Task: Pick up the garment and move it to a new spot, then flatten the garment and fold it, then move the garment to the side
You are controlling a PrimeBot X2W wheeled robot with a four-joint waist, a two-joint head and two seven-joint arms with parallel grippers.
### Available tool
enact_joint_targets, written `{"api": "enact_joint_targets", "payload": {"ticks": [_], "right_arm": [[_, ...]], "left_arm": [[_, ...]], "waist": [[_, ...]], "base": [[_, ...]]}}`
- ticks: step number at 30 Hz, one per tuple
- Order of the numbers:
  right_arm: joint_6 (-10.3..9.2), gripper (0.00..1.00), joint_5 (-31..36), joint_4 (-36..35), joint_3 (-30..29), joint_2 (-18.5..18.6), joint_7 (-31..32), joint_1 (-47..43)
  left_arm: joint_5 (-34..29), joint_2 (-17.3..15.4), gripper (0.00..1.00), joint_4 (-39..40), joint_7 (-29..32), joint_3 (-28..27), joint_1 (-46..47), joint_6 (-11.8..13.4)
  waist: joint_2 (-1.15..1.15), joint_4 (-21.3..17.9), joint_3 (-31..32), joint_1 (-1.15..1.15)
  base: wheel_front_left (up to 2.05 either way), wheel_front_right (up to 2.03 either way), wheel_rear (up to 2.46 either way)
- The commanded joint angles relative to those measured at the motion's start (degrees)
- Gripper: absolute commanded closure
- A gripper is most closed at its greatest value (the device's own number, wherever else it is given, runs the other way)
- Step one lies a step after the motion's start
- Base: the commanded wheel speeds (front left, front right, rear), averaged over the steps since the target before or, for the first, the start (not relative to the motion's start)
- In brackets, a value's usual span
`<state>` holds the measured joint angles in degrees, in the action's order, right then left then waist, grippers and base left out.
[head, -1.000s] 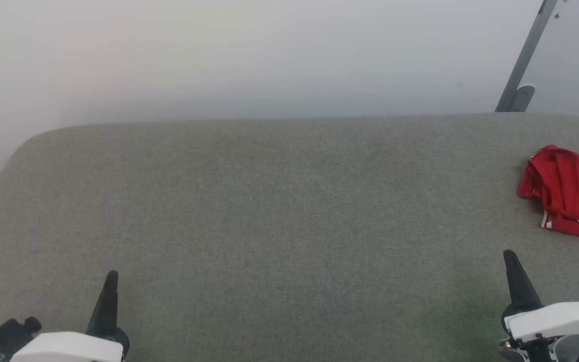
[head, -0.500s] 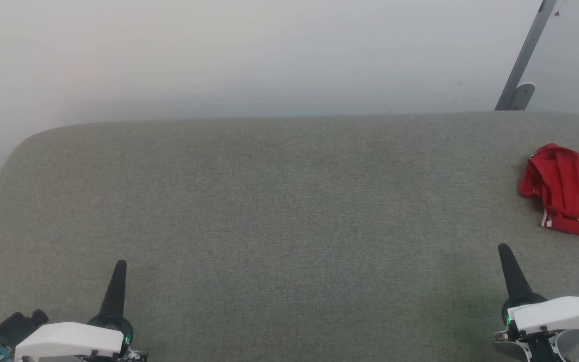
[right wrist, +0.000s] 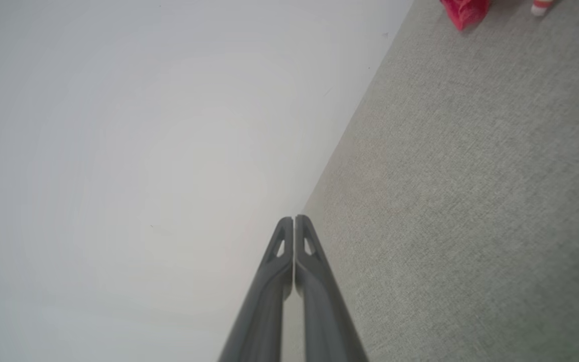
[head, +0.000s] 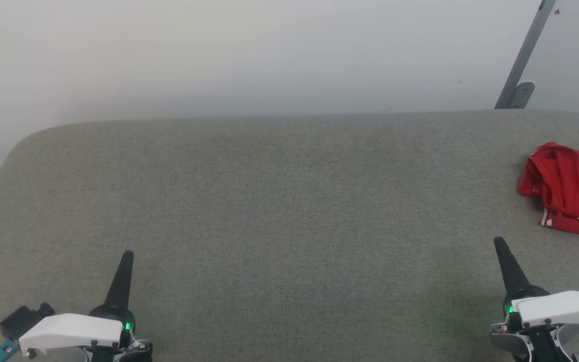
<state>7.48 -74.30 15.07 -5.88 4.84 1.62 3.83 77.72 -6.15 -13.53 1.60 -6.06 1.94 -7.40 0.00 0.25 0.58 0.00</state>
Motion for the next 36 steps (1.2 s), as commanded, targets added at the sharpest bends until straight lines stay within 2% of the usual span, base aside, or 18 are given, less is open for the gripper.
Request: {"api": "enact_joint_targets", "payload": {"ticks": [1, 36], "right_arm": [[0.02, 1.00, -1.12, -0.68, -0.17, -0.14, 0.41, 1.07], [0.02, 1.00, -15.50, -1.17, -0.66, -1.82, 4.37, 2.53]], "left_arm": [[0.65, 0.08, 1.00, 0.17, 0.44, -0.34, 1.34, -0.11], [12.53, 2.83, 1.00, -0.39, 4.42, -0.58, 4.22, -0.15]], "waist": [[0.00, 0.00, -0.01, 0.00], [0.00, -0.20, -0.61, 0.00]], "base": [[0.00, 0.00, 0.00], [0.00, 0.00, 0.00]]}}
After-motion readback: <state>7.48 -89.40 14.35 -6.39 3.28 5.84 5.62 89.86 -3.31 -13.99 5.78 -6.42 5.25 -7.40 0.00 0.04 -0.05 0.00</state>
